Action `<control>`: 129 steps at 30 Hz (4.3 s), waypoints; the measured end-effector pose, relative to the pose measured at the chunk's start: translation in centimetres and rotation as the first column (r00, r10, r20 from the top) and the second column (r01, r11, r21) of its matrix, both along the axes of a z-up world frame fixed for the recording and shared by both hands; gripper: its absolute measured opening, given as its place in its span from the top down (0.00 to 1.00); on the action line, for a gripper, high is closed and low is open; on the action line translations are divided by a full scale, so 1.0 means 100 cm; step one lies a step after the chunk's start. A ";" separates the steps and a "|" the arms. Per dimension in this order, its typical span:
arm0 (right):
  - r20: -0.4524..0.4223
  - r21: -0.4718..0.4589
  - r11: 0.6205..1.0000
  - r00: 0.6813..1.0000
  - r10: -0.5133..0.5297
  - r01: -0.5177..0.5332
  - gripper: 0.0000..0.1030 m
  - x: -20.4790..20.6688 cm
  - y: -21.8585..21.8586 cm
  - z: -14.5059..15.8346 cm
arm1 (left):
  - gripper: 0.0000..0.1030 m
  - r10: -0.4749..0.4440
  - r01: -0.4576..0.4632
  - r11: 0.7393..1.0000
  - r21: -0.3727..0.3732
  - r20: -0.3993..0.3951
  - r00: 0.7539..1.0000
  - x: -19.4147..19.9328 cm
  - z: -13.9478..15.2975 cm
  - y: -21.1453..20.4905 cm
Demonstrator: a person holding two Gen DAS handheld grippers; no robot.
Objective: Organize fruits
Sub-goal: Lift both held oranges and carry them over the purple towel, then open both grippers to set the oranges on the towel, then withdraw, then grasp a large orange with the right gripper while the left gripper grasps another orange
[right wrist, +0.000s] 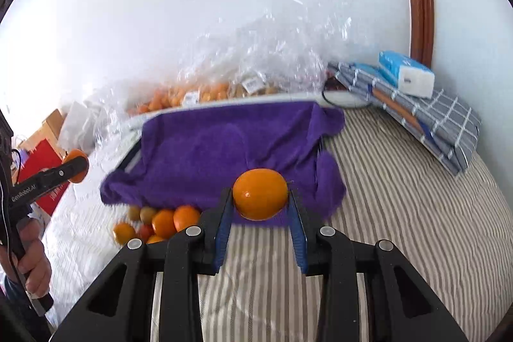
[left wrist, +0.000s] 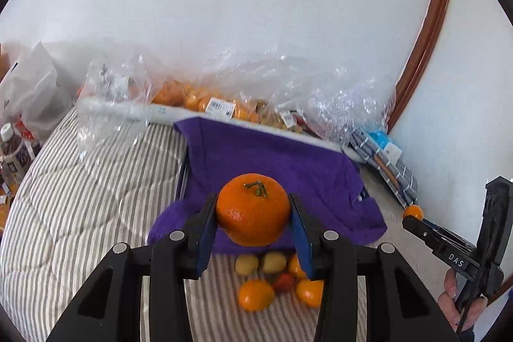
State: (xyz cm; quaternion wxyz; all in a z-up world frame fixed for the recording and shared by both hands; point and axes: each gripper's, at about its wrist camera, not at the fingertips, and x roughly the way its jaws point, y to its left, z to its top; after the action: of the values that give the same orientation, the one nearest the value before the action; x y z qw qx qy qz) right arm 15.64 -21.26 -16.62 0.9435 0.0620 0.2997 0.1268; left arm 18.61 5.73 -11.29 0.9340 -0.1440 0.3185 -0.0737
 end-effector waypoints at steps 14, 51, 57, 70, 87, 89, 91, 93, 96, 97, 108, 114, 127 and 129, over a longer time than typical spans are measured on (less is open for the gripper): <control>0.039 0.052 0.997 0.998 0.051 -0.053 0.67 0.099 0.010 0.024 | 0.61 0.046 -0.046 0.999 -0.009 -0.047 0.998 0.096 -0.020 -0.014; -0.184 -0.020 0.997 0.981 0.068 -0.073 0.67 0.143 0.026 -0.059 | 0.61 -0.014 0.035 0.996 0.087 -0.224 0.975 0.119 -0.083 -0.027; -0.159 -0.031 0.997 0.985 0.061 -0.067 0.52 0.139 0.025 -0.054 | 0.60 -0.028 0.051 0.994 0.095 -0.231 0.973 0.118 -0.084 -0.030; -0.075 -0.003 0.999 0.996 0.038 -0.039 0.42 0.124 0.017 -0.039 | 0.45 -0.021 0.032 0.995 0.098 -0.111 0.994 0.104 -0.063 -0.031; -0.041 0.024 1.000 0.999 0.015 -0.014 0.42 0.099 0.017 -0.016 | 0.45 0.059 -0.059 0.985 0.161 0.001 0.998 0.092 -0.047 -0.027; -0.045 0.002 1.000 0.999 0.011 -0.011 0.42 0.091 0.019 -0.013 | 0.45 0.054 -0.055 0.986 0.160 0.012 0.998 0.089 -0.041 -0.028; -0.043 -0.015 1.000 0.999 0.002 -0.003 0.42 0.080 0.019 -0.010 | 0.45 0.028 -0.031 0.990 0.136 0.021 0.999 0.084 -0.034 -0.030; -0.044 -0.022 1.000 0.999 0.004 -0.005 0.42 0.068 0.019 -0.007 | 0.47 0.000 -0.004 0.992 0.128 0.030 1.000 0.077 -0.026 -0.033; -0.054 -0.050 0.999 0.998 0.012 -0.014 0.42 0.050 0.019 -0.003 | 0.47 -0.038 0.029 0.989 0.143 0.064 0.997 0.061 -0.012 -0.041; -0.051 -0.068 0.998 0.999 0.010 -0.013 0.42 0.042 0.020 -0.001 | 0.47 -0.048 0.039 0.988 0.148 0.063 0.997 0.056 -0.009 -0.043; 0.014 -0.131 0.991 1.000 -0.028 0.030 0.42 -0.021 0.029 0.003 | 0.47 -0.061 0.067 0.979 0.194 -0.035 0.998 -0.010 -0.017 -0.031; 0.009 -0.085 0.996 1.000 -0.021 0.021 0.42 -0.040 0.030 -0.005 | 0.47 0.012 -0.001 0.973 0.232 -0.048 0.999 -0.041 -0.025 -0.006; -0.096 -0.083 0.996 0.995 0.018 -0.026 0.52 -0.042 0.050 -0.046 | 0.47 0.055 -0.024 0.980 0.200 -0.153 0.987 -0.051 -0.065 0.030; -0.110 -0.084 0.995 0.993 0.043 -0.052 0.53 -0.039 0.057 -0.053 | 0.47 0.039 -0.008 0.983 0.184 -0.167 0.985 -0.049 -0.071 0.032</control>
State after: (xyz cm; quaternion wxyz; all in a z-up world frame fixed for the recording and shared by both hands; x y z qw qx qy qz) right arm 11.71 -15.61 -21.88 0.9245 0.0206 0.3567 0.1326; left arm 13.72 8.96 -18.34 0.9136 -0.0671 0.4005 -0.0206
